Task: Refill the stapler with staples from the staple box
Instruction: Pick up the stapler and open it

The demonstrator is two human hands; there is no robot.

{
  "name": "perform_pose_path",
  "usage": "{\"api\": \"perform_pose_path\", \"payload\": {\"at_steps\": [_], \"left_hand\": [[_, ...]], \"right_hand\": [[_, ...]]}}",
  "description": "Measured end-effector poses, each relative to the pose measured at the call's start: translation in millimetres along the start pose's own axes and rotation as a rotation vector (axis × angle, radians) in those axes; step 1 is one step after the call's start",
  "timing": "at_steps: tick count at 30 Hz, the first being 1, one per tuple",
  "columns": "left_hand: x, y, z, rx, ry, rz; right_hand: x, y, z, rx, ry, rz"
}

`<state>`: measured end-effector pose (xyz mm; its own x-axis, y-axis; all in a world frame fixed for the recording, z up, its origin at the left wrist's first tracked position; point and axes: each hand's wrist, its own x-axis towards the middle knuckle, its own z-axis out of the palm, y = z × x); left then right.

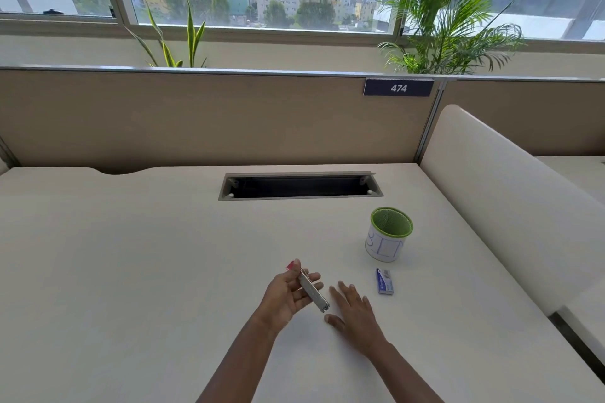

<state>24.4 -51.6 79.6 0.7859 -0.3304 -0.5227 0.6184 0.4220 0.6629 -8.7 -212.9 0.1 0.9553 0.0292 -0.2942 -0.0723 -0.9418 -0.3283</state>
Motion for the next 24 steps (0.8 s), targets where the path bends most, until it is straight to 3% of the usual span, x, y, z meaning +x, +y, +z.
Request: {"api": "perform_pose_path", "payload": {"at_steps": [7, 15, 19, 24], "left_hand": [[4.5, -10.5, 0.3, 0.336, 0.141, 0.104], [5.9, -18.3, 2.8, 0.599, 0.167, 0.094], [5.6, -17.1, -1.3, 0.61, 0.086, 0.037], [1.2, -17.2, -6.2, 0.513, 0.037, -0.029]], "right_hand": [[-0.4, -6.3, -14.9, 0.07, -0.034, 0.004], [-12.5, -47.9, -38.3, 0.91, 0.146, -0.044], [-13.3, -53.2, -34.8, 0.886, 0.177, -0.136], [-14.4, -46.9, -30.5, 0.863, 0.099, -0.113]]}}
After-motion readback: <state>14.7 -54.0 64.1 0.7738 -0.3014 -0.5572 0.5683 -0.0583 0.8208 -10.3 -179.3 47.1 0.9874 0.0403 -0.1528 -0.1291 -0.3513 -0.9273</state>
